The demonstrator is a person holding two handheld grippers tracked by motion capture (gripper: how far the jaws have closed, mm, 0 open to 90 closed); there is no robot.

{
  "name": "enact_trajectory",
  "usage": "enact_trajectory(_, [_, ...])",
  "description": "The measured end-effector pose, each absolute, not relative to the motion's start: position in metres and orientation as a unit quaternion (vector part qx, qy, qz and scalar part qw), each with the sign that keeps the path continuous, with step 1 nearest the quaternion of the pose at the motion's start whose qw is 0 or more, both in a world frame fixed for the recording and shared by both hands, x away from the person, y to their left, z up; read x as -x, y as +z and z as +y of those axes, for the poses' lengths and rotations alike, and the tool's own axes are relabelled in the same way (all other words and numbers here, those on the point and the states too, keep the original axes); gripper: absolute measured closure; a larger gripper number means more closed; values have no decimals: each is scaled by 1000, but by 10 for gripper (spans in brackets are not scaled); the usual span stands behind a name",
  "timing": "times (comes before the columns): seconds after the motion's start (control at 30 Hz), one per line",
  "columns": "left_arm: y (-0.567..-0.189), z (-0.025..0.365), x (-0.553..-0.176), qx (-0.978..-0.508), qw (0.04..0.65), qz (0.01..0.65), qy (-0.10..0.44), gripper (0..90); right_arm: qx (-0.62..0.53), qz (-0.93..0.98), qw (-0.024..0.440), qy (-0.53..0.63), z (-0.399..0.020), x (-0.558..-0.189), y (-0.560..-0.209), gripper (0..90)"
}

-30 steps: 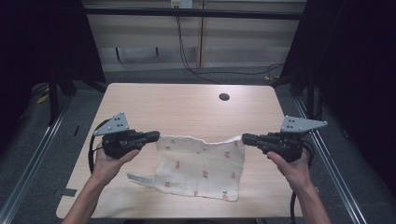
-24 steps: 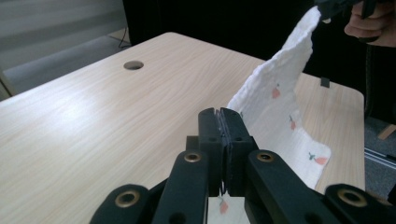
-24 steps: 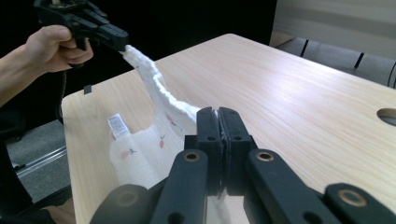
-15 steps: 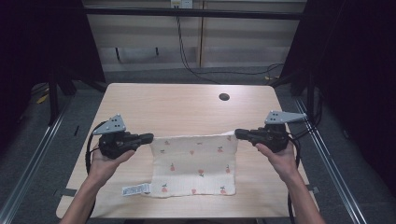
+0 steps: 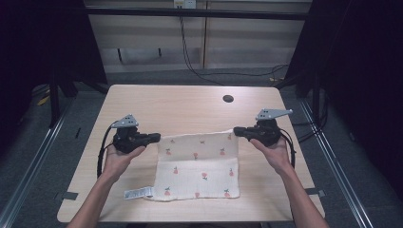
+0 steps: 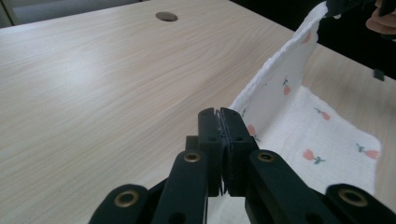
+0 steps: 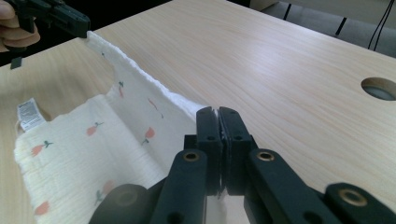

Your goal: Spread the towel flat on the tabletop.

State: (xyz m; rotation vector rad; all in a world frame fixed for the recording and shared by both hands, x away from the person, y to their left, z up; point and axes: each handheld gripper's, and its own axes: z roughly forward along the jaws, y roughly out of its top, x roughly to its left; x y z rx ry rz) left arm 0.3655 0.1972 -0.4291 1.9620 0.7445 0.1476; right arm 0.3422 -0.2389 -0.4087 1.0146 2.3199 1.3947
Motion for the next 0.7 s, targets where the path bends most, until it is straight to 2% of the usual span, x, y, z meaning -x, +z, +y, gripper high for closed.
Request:
enact_trajectory(0.1, [-435,194,-372,-807,495,319,48,879,-359,794,121,475,-238,-351,-418,877])
enact_trajectory(0.27, [-432,191,-374,-807,494,317,61,878,-366,785,118,485,-234,-367,-434,868])
enact_trajectory(0.7, [-453,182,-396,-812,479,330,53,875,-383,789,117,465,-232,-381,-447,873])
